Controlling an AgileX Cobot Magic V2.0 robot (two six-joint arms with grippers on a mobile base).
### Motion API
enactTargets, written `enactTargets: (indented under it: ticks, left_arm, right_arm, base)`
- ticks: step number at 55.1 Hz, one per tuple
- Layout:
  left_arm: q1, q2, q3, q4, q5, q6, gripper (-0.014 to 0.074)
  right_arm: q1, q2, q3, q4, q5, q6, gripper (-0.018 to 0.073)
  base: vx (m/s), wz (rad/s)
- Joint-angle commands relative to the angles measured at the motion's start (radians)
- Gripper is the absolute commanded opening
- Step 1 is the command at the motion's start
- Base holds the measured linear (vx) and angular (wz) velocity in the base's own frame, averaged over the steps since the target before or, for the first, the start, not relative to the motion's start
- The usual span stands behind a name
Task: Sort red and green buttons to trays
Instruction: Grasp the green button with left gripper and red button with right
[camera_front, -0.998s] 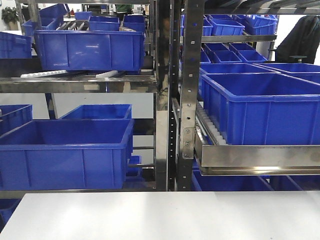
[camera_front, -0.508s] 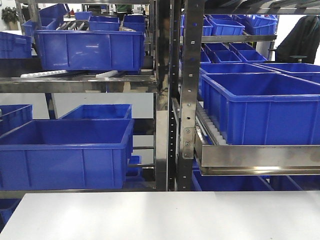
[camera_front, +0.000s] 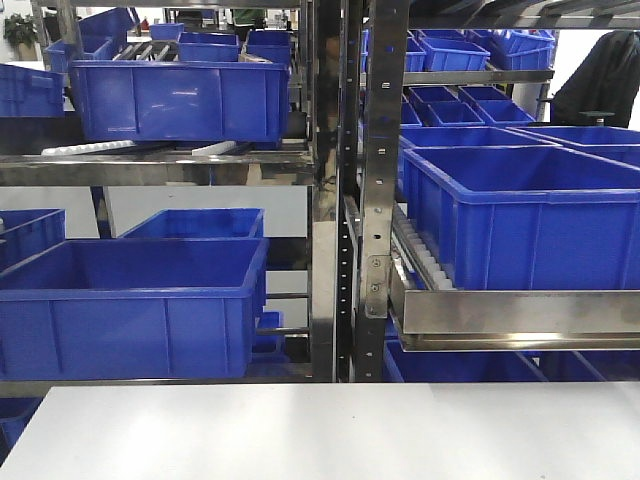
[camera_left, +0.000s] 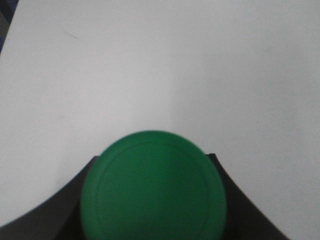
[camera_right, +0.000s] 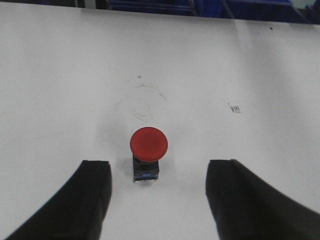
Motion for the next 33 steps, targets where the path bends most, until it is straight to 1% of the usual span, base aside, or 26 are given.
enactTargets:
  ticks: [1, 6, 8, 16, 23, 33]
  left_arm:
    - [-0.001, -0.023, -0.016, -0.011, -0.073, -0.007, -0.001]
    - [-0.001, -0.023, -0.016, -0.01, -0.073, -0.007, -0.0008]
    - [-0.001, -0.023, -0.016, -0.01, -0.075, -0.008, -0.0008]
    - [-0.001, -0.023, -0.016, -0.01, -0.076, -0.026, -0.0008]
    - [-0.001, -0.023, -0.016, -0.01, -0.074, -0.026, -0.0007]
    - [-0.001, -0.023, -0.016, -0.01, -0.073, -0.026, -0.0006]
  right_arm:
    - [-0.005, 0.057, -0.066, -0.092, 0.015, 0.152, 0.0585]
    - [-0.005, 0.147, -0.082, -0.191, 0.004, 0.234, 0.0624]
    - [-0.005, 0.191, -0.092, -0.214, -0.009, 0.261, 0.0628]
    - [-0.005, 0.359, -0.143, -0.212, -0.052, 0.298, 0.0624]
    - [-0.005, 0.51, -0.216, -0.216, -0.054, 0.299, 0.0622]
    - [-0.005, 0.672, -0.317, -0.218, -0.06, 0.296, 0.0618]
  base:
    - [0.0, 0.0]
    - [0.0, 0.0]
    - [0.0, 0.0]
    - [0.0, 0.0]
    - [0.0, 0.0]
    - [0.0, 0.0]
